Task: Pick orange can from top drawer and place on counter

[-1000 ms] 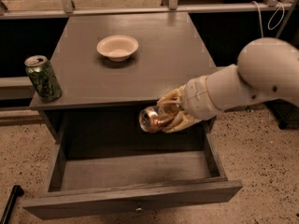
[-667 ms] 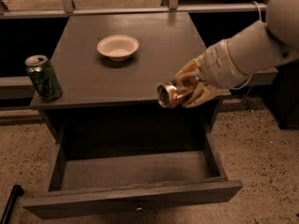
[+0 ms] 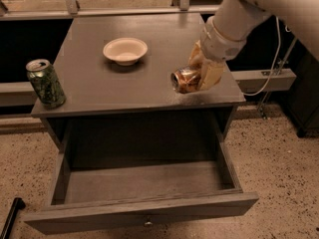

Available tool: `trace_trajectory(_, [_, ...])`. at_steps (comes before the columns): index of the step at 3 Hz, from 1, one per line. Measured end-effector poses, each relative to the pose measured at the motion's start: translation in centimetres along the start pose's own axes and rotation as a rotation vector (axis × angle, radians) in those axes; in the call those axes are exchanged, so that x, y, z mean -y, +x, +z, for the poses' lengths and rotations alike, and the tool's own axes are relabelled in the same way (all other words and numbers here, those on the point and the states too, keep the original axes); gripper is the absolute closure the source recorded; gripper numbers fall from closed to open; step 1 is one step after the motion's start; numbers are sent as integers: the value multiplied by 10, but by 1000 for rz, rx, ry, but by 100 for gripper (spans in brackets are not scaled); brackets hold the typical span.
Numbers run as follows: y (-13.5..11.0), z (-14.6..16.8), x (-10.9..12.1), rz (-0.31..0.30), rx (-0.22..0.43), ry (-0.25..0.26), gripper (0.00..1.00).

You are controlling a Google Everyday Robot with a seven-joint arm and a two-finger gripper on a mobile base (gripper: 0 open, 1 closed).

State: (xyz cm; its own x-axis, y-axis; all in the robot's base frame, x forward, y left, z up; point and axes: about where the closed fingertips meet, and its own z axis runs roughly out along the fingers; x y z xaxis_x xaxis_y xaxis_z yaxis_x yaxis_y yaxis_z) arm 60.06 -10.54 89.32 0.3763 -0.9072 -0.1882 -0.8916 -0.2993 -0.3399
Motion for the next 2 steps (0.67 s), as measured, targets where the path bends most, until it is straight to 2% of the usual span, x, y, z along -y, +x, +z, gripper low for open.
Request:
trace_trajectory(1, [-30, 37, 38, -45, -23, -103, 100])
trace_trajectory(2, [-56, 60, 65, -71, 43, -152, 89])
